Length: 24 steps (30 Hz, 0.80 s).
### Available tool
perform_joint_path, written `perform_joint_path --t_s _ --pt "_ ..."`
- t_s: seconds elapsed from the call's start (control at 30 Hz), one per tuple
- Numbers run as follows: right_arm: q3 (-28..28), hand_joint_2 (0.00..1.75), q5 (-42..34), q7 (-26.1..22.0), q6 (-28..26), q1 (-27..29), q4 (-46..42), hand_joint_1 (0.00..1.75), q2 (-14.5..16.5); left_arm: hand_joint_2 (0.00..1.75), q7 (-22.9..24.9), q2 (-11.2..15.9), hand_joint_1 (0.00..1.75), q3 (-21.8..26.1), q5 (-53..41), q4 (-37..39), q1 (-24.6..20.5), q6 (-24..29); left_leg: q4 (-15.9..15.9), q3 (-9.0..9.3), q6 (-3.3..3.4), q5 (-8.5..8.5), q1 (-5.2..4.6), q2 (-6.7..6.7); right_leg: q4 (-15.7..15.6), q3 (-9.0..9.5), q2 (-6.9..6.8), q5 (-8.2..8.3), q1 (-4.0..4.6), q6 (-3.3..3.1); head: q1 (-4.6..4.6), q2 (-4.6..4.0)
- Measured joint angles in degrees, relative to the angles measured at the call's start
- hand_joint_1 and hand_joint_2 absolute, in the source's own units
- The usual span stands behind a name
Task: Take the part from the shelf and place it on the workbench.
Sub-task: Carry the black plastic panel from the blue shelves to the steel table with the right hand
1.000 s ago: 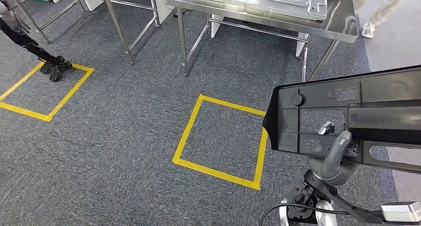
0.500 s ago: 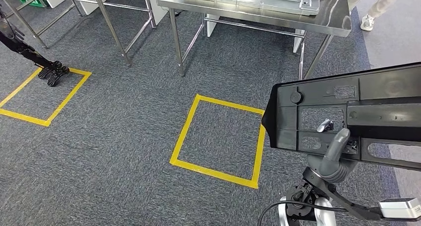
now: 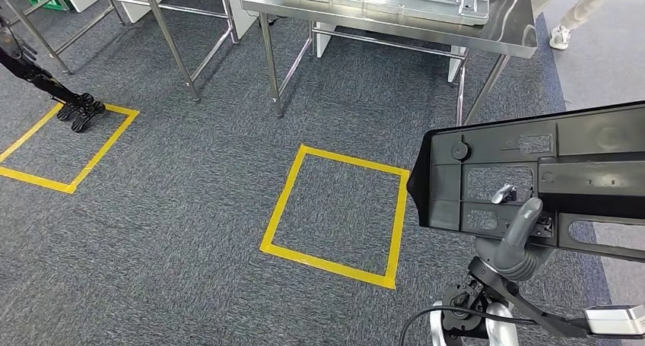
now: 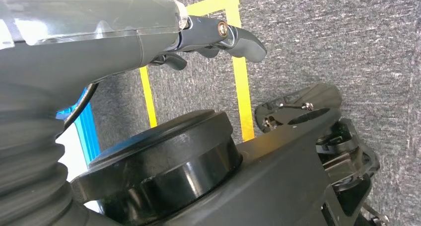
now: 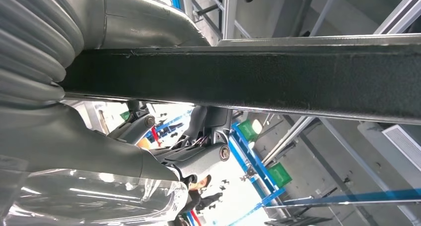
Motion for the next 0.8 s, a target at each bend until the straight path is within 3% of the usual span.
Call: perform_joint_path --t_s 0.8 --pt "0.50 1.75 0.08 0.09 1.04 -1.70 3.29 1.75 0.20 1.75 -0.27 0.28 0.00 0.01 2.32 0.01 0.64 0.19 0.08 -0.09 0.02 -0.02 -0.01 0.00 0.00 0.00 -0.02 0.01 -0.01 0.02 0.00 0.00"
